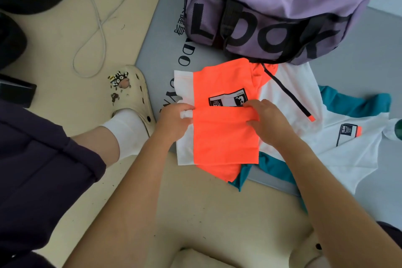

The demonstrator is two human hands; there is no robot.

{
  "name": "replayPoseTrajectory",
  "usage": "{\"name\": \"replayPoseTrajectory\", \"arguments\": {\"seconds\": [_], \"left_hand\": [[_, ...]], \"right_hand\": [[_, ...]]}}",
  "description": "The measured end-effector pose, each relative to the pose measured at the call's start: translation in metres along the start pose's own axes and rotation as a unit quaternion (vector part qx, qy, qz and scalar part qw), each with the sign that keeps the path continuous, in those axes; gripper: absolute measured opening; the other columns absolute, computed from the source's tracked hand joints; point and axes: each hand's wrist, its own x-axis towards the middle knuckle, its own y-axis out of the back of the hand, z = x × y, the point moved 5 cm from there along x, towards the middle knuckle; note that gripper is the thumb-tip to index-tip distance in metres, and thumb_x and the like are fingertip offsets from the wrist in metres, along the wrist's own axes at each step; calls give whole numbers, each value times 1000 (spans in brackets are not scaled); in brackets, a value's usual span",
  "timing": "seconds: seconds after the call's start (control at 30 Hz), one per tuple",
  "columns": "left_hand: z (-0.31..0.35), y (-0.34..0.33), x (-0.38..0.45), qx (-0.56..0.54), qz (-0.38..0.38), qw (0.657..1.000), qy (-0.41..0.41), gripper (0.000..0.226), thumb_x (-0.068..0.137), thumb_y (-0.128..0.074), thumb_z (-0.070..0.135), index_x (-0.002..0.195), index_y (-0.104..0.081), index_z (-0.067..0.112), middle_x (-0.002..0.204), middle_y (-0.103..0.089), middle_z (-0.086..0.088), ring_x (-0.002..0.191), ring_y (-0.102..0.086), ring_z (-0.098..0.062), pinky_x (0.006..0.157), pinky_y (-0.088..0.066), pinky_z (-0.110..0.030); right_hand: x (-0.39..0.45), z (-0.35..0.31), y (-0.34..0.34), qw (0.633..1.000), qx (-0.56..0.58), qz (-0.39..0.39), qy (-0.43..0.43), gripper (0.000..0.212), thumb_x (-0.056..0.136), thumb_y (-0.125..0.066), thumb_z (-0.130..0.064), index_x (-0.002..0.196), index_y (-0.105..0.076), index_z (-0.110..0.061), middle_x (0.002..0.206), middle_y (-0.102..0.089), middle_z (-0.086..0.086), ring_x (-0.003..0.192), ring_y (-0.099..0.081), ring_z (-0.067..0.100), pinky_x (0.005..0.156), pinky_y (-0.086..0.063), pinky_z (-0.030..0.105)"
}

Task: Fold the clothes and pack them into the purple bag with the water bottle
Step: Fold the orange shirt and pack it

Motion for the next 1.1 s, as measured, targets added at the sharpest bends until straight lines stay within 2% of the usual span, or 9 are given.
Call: {"name": "replayPoseTrajectory", "arguments": {"seconds": [0.1, 0.3, 0.43, 0.5, 0.6, 0.7, 0.8, 0.97, 1.1], "left_hand": [[1, 3, -2, 68, 66, 995, -29, 18, 86, -65, 9, 96, -75, 18, 84, -53, 7, 75, -47, -7, 61, -36, -22], [12, 33, 6, 193, 129, 967, -105, 8, 74, -77, 23, 80, -76, 18, 131, -51, -6, 123, -41, -30, 95, -39, -36], [29, 53, 12, -9, -4, 999, -31, 14, 65, -81, 21, 77, -75, 20, 110, -64, 10, 110, -55, -11, 89, -39, -25], [40, 55, 10, -148, -101, 984, 15, 29, 58, -75, 29, 84, -75, 15, 93, -69, 4, 88, -63, -12, 80, -43, -29], [55, 46, 11, -239, -187, 952, 23, 59, 56, -72, 34, 100, -64, -5, 91, -62, -15, 83, -57, -25, 74, -40, -38], [60, 28, 18, -287, -167, 942, 46, 37, 56, -75, 32, 87, -73, 12, 84, -70, -7, 76, -65, -21, 68, -50, -29], [46, -2, 30, -311, -69, 942, 101, 11, 70, -79, 26, 80, -74, 25, 85, -76, 1, 76, -72, -16, 74, -56, -32], [19, -57, 25, -250, -47, 952, 172, 18, 82, -76, 23, 96, -64, 23, 100, -72, -3, 89, -70, -20, 79, -57, -36], [14, -64, 21, -195, -42, 961, 194, 34, 77, -80, 36, 102, -67, 16, 100, -72, -1, 90, -69, -18, 79, -56, -36]], "right_hand": [[6, -4, 9, 995, -78, 57, 23, 39, 82, -71, -13, 120, -61, -6, 99, -53, 18, 97, -53, 39, 84, -43, 45], [15, -16, 38, 988, 61, 60, 129, 31, 74, -80, -13, 101, -67, -5, 107, -58, 10, 104, -53, 29, 95, -42, 45], [14, -12, 55, 949, 301, -82, 43, 17, 81, -74, -22, 89, -62, -13, 85, -57, 3, 82, -53, 8, 78, -41, 27], [7, -7, 65, 894, 433, -108, 32, 16, 80, -70, -22, 80, -57, -13, 75, -53, 1, 74, -52, 10, 70, -41, 25], [-4, 4, 72, 830, 548, -102, 17, 7, 84, -64, -20, 79, -65, -24, 76, -62, -7, 73, -60, 6, 64, -49, 16], [-11, 24, 66, 840, 536, -87, -15, 8, 89, -63, -33, 85, -70, -34, 82, -69, -13, 76, -65, 1, 61, -51, 16], [-8, 57, 52, 873, 477, -13, -102, 23, 82, -66, -51, 96, -66, -34, 89, -71, -10, 80, -67, 6, 64, -52, 24], [-9, 95, 5, 878, 392, 64, -267, 54, 80, -75, -44, 123, -52, -21, 113, -64, 6, 99, -64, 22, 85, -54, 38], [-15, 102, -8, 890, 332, 77, -302, 49, 79, -72, -53, 106, -58, -14, 103, -64, 1, 95, -61, 20, 79, -48, 33]]}}
